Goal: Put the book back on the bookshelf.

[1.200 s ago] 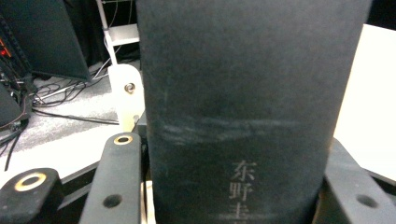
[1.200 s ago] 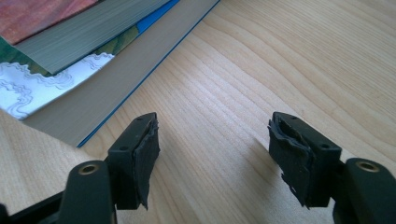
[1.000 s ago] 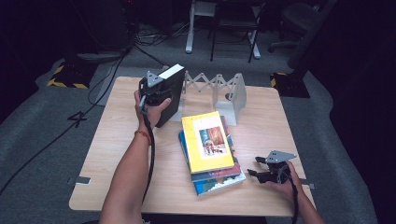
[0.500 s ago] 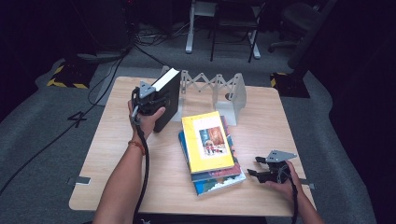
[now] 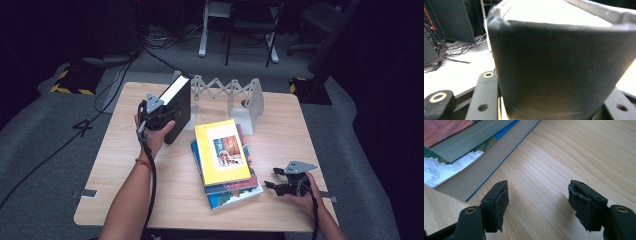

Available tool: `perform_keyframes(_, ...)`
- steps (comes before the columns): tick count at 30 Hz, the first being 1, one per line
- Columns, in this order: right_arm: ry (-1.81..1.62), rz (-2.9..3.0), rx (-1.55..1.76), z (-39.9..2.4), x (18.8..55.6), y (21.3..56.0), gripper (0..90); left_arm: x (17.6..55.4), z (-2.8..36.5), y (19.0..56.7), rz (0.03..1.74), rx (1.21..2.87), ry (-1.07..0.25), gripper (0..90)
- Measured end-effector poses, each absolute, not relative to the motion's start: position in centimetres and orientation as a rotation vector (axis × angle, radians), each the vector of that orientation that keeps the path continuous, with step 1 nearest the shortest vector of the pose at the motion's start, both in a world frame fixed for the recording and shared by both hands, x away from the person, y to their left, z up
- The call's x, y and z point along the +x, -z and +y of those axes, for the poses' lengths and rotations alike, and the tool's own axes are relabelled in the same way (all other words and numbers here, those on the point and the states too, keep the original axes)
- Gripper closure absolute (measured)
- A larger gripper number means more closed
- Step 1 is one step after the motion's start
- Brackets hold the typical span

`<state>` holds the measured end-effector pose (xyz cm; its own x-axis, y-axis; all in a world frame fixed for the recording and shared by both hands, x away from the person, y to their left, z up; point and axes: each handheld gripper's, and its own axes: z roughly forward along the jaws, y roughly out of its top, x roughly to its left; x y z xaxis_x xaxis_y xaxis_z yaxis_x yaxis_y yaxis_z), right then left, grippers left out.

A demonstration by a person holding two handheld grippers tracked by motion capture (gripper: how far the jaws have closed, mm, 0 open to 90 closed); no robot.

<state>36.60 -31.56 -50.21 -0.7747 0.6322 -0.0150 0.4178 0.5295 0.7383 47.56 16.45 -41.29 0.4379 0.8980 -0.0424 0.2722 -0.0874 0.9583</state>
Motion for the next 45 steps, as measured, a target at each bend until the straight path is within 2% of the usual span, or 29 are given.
perform_keyframes(6,-1.093,2.491,0.879,-31.6,36.6,50.2,32.6,47.2,16.8,41.7,1.040,1.606,-0.713,49.1)
perform_keyframes(10,-1.096,2.488,0.878,-31.6,36.7,50.3,32.3,47.1,17.0,42.3,1.049,1.637,-0.710,43.7)
perform_keyframes(16,-1.093,2.490,0.876,-31.6,36.6,50.2,32.2,46.9,17.2,43.4,1.059,1.626,-0.700,42.1)
perform_keyframes(26,-1.097,2.487,0.874,-31.6,36.6,50.3,31.8,46.6,17.7,45.2,1.067,1.620,-0.633,43.7)
perform_keyframes(37,-1.103,2.482,0.878,-31.6,36.7,50.3,31.4,46.3,17.3,47.1,1.093,1.629,-0.633,48.6)
perform_keyframes(45,-1.104,2.481,0.878,-31.6,36.7,50.3,31.2,46.2,15.5,46.9,1.190,1.605,-0.745,51.7)
